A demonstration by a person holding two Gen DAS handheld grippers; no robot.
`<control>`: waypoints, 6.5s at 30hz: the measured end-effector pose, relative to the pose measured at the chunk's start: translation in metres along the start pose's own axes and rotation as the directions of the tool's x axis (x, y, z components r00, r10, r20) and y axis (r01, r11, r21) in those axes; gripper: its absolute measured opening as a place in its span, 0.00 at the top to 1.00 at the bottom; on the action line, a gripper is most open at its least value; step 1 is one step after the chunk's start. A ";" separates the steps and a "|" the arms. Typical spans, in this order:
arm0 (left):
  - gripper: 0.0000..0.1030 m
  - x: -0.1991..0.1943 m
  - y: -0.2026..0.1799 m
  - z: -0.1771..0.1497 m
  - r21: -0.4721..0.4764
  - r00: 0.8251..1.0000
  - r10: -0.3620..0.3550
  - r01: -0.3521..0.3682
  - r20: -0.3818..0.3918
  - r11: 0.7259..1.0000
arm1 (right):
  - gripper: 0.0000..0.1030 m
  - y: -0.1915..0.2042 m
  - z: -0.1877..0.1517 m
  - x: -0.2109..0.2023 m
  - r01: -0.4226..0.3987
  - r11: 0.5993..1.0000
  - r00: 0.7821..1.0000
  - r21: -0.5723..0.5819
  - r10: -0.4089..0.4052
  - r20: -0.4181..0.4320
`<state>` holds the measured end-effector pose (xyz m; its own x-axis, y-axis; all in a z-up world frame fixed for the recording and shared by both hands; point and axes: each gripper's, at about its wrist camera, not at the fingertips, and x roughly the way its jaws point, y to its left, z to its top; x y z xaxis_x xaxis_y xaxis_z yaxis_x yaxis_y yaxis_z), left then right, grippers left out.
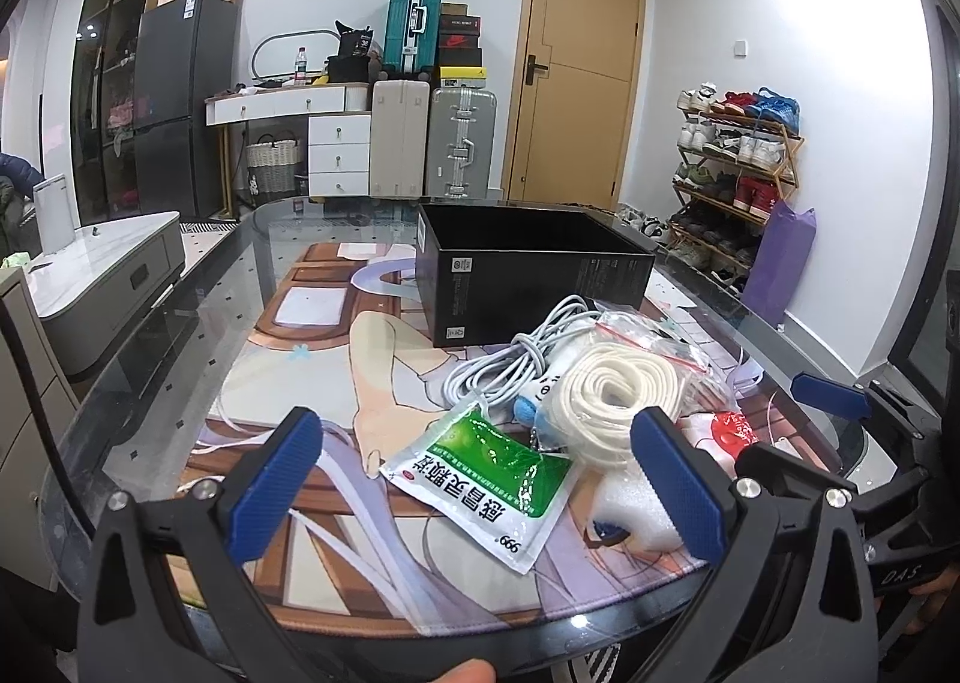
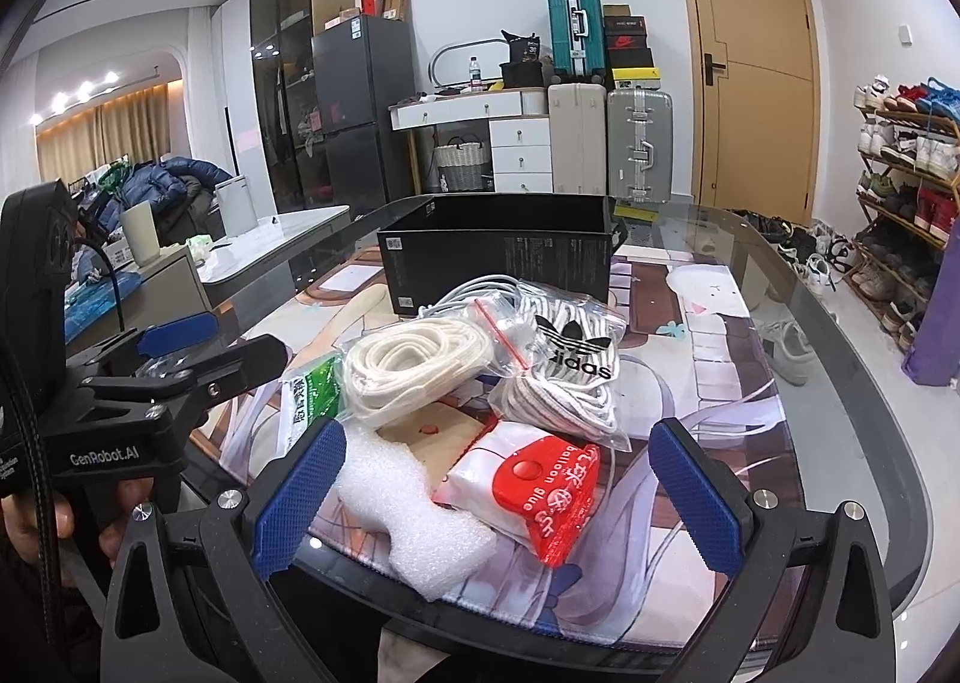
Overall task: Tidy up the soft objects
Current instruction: 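Move both tools toward the pile of soft items on the table, then grasp the green medicine packet with left tool while right tool grasps white foam, then carry packet and foam over the black box and release both inside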
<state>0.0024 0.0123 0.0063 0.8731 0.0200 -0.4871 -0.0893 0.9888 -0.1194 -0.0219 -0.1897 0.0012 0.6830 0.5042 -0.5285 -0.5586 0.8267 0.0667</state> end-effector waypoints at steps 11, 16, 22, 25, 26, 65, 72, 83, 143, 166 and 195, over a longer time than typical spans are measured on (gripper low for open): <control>0.00 0.001 0.011 0.002 -0.005 1.000 -0.003 0.003 -0.001 1.000 | 0.00 0.003 0.000 0.002 0.012 1.000 1.000 0.002 -0.012 -0.007; 0.00 0.002 0.015 0.001 0.005 1.000 0.003 -0.003 -0.006 1.000 | 0.00 0.005 0.000 0.005 0.014 1.000 1.000 0.008 -0.014 -0.023; 0.00 0.002 0.016 0.002 0.012 1.000 -0.015 0.015 -0.003 1.000 | 0.00 0.010 -0.003 0.002 0.028 0.999 0.999 0.026 -0.028 -0.023; 0.00 0.001 0.014 0.002 0.018 1.000 -0.024 0.024 -0.005 1.000 | 0.00 0.010 -0.004 0.002 0.041 0.998 0.999 0.037 -0.040 -0.020; 0.00 0.000 0.014 0.002 0.021 1.000 -0.020 0.020 -0.004 1.000 | 0.00 0.010 -0.005 0.002 0.047 0.998 0.999 0.040 -0.046 -0.018; 0.00 0.004 0.029 0.000 0.013 0.999 -0.008 0.008 -0.042 1.000 | 0.00 0.033 -0.037 0.017 0.077 0.991 0.991 0.113 -0.064 -0.116; 0.00 0.007 0.032 0.000 0.004 0.999 -0.005 0.005 -0.052 1.000 | 0.02 0.035 -0.039 0.019 0.077 0.990 0.991 0.121 -0.063 -0.118; 0.00 0.011 0.035 -0.003 0.002 0.998 0.004 -0.004 -0.060 1.000 | 0.07 0.044 -0.040 0.006 0.012 0.996 0.994 0.090 -0.002 -0.105; 0.47 0.057 0.002 -0.007 0.213 0.961 -0.071 0.131 -0.269 0.968 | 0.33 0.033 -0.030 -0.013 -0.059 0.998 0.998 0.037 0.060 -0.026; 0.49 -0.006 0.024 0.036 0.048 0.989 -0.130 0.133 -0.064 0.990 | 0.33 0.027 0.011 -0.031 -0.018 1.000 0.998 0.000 0.018 0.054; 0.49 0.078 -0.002 0.112 0.005 0.995 -0.090 0.091 -0.033 0.996 | 0.33 -0.057 0.123 0.051 0.084 0.996 0.994 0.041 -0.087 0.063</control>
<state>0.1242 0.0286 0.0659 0.8611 -0.0745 -0.5029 -0.0075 0.9872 -0.1591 0.1024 -0.1806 0.0748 0.7571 0.4453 -0.4780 -0.4794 0.8758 0.0566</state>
